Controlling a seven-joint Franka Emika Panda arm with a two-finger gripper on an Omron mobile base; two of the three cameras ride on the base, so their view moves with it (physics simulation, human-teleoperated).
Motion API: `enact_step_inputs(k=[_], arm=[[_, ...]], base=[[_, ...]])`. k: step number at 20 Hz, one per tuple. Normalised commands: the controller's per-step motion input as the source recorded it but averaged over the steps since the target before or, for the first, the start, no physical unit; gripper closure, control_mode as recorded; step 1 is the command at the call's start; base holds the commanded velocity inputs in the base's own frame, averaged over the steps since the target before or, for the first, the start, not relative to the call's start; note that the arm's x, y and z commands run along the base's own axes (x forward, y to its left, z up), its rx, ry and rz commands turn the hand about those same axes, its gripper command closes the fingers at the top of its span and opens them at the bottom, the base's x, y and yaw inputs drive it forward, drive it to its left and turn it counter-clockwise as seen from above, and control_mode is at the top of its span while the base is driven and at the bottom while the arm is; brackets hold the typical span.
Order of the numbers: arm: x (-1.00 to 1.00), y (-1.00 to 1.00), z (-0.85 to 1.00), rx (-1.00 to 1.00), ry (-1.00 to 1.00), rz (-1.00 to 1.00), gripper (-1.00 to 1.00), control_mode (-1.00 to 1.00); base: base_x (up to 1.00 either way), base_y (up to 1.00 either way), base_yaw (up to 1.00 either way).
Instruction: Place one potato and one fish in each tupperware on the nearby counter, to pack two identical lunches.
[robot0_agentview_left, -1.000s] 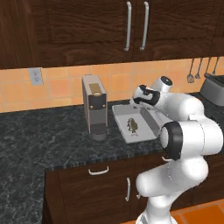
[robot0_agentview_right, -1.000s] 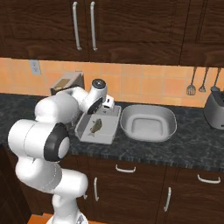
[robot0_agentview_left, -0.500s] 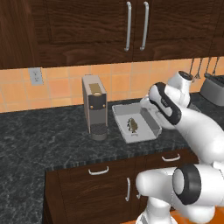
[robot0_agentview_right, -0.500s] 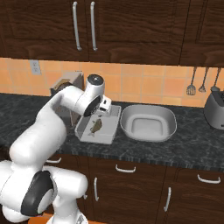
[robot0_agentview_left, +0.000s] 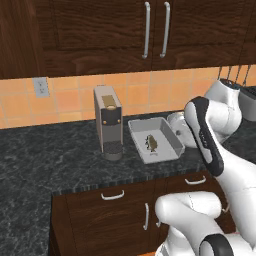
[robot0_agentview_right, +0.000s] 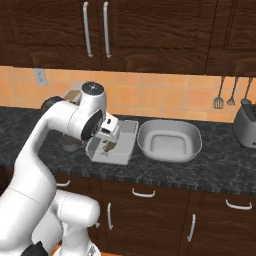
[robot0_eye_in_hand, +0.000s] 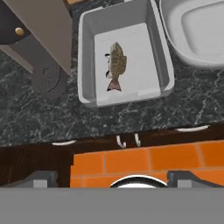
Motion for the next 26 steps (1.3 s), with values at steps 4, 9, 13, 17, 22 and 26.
enact_step_inputs(k=[4,9,13,17,22,26], arm=[[-0.93,0.07,0.47,0.0,-0.06,0.02,-1.0,-1.0],[-0.59,0.12,0.79,0.0,-0.08,0.07,-1.0,-1.0],[-0.65,0.1,0.72,0.0,0.0,0.01,-1.0,-1.0],[-0.53,0.15,0.35,-0.03,0.0,-0.01,-1.0,-1.0],[-0.57,0.0,0.2,-0.17,-0.01,-0.03,-1.0,-1.0],[-0.16,0.09,0.29,-0.21,-0.04,-0.02,-1.0,-1.0]], base=[[0.0,0.0,0.0],[0.0,0.0,0.0],[0.0,0.0,0.0],[0.0,0.0,0.0],[0.0,0.0,0.0],[0.0,0.0,0.0]])
